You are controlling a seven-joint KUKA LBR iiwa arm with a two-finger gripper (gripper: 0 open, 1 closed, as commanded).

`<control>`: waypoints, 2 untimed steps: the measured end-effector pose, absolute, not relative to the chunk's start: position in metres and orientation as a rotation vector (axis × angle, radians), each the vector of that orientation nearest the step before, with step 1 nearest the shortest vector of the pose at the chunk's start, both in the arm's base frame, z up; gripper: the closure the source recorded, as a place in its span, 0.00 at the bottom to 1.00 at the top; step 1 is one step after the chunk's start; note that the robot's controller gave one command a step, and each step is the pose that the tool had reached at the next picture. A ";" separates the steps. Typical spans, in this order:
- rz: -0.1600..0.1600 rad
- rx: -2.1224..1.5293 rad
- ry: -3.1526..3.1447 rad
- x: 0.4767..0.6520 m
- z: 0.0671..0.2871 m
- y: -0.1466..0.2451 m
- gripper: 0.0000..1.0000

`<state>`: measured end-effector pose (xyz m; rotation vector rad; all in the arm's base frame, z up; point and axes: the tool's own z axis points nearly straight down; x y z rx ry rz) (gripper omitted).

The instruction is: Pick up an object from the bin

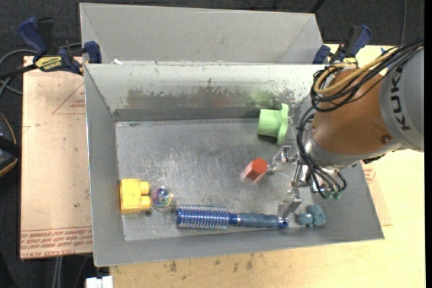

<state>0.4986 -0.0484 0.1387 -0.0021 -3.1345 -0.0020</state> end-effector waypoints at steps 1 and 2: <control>0.000 0.094 -3.149 0.491 0.083 -0.020 0.00; -0.005 0.242 -3.136 0.491 0.100 0.035 0.00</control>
Offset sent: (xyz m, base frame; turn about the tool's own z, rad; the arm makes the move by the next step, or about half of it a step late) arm -0.0126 0.0334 -0.0687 -0.0641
